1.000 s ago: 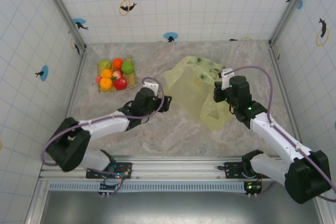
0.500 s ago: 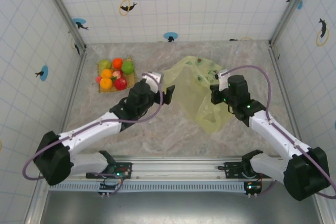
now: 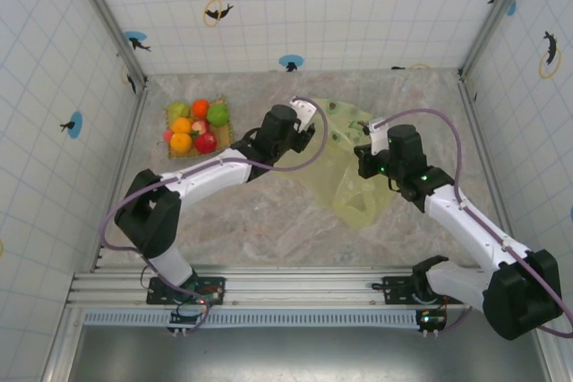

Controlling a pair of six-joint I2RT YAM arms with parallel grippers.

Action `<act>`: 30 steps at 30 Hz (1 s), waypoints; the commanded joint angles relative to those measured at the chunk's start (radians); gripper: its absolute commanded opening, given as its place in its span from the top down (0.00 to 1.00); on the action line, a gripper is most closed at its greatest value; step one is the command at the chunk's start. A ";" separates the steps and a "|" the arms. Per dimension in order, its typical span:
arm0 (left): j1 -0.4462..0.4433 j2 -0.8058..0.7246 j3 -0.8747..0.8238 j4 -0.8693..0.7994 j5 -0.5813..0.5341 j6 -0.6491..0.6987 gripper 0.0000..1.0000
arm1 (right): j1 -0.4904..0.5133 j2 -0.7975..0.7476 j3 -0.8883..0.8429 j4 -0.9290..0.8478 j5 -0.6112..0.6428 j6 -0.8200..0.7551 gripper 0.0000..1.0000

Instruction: Place the fruits into the plastic bag

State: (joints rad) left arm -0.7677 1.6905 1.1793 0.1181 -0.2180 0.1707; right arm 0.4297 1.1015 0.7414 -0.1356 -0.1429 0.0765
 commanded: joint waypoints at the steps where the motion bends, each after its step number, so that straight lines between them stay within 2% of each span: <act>1: 0.008 0.011 0.041 -0.037 0.056 0.012 0.80 | -0.008 -0.027 0.016 0.008 -0.016 -0.002 1.00; 3: 0.008 -0.005 0.040 -0.051 0.104 -0.026 1.00 | -0.006 -0.027 0.006 0.034 0.011 0.019 1.00; 5: 0.009 -0.026 0.039 -0.065 0.149 -0.063 1.00 | -0.003 -0.025 0.001 0.046 0.035 0.023 0.99; 9: 0.009 -0.056 0.050 -0.102 0.218 -0.141 1.00 | 0.005 -0.030 -0.009 0.071 0.025 0.009 0.78; 16: 0.009 -0.068 0.089 -0.132 0.285 -0.262 1.00 | 0.091 -0.014 -0.017 0.109 0.044 0.005 0.53; 19: 0.009 -0.064 0.098 -0.133 0.309 -0.293 1.00 | 0.142 0.007 -0.019 0.113 0.136 -0.017 0.47; 21: 0.008 -0.062 0.103 -0.139 0.320 -0.302 1.00 | 0.178 0.019 -0.020 0.105 0.247 -0.055 0.38; 23: 0.009 -0.064 0.102 -0.139 0.327 -0.306 1.00 | 0.194 0.024 -0.023 0.109 0.331 -0.091 0.36; 26: 0.009 -0.071 0.093 -0.131 0.336 -0.315 1.00 | 0.196 0.043 -0.021 0.105 0.390 -0.135 0.36; 30: 0.008 -0.080 0.079 -0.121 0.332 -0.319 1.00 | 0.195 0.082 -0.024 0.097 0.455 -0.167 0.40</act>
State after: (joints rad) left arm -0.7582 1.6524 1.2518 -0.0048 0.0971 -0.1257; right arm 0.6216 1.1599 0.7338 -0.0574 0.2100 -0.0414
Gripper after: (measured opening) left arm 0.041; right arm 0.616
